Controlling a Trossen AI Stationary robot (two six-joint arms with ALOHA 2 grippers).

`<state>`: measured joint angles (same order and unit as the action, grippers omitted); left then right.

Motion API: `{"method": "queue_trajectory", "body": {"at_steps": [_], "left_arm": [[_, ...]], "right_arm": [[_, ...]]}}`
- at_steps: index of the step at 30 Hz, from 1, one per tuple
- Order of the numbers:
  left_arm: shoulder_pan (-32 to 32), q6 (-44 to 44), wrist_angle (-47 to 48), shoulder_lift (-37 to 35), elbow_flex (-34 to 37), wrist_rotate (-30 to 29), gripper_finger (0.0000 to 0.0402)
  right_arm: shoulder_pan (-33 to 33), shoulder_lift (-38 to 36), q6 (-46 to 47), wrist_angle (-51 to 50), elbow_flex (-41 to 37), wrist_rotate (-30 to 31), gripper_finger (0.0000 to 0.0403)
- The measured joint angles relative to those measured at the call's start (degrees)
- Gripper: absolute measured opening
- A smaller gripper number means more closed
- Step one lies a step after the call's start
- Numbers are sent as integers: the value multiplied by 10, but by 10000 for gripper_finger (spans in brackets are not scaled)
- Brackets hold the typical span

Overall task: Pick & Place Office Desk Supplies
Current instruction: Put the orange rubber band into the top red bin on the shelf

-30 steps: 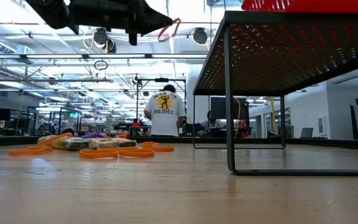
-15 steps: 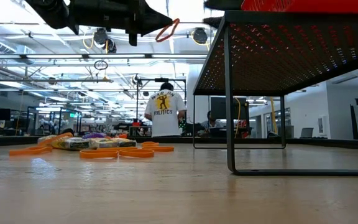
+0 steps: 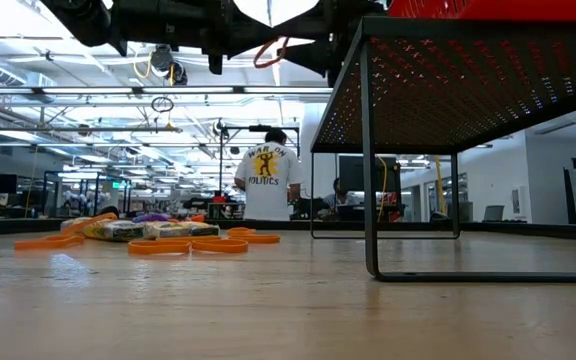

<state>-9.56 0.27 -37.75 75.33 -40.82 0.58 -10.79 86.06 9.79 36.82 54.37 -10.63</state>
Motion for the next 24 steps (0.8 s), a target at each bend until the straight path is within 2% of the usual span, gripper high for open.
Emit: {"method": "queue_trajectory", "body": {"at_steps": [6, 14, 19, 21, 24], "left_arm": [[0, -1, 4, 0, 0, 0, 5], [1, -6, 3, 0, 0, 2, 16], [6, -10, 1, 0, 0, -10, 15], [8, -15, 2, 0, 0, -23, 35], [14, -15, 4, -7, 1, -38, 85]], "right_arm": [[0, 0, 0, 1, 0, 0, 157], [0, 0, -46, 9, 0, 1, 18], [0, 0, -58, 9, 0, 1, 9], [0, 0, -61, 5, 0, 0, 3], [0, -19, -71, -31, -1, -1, 3]]}}
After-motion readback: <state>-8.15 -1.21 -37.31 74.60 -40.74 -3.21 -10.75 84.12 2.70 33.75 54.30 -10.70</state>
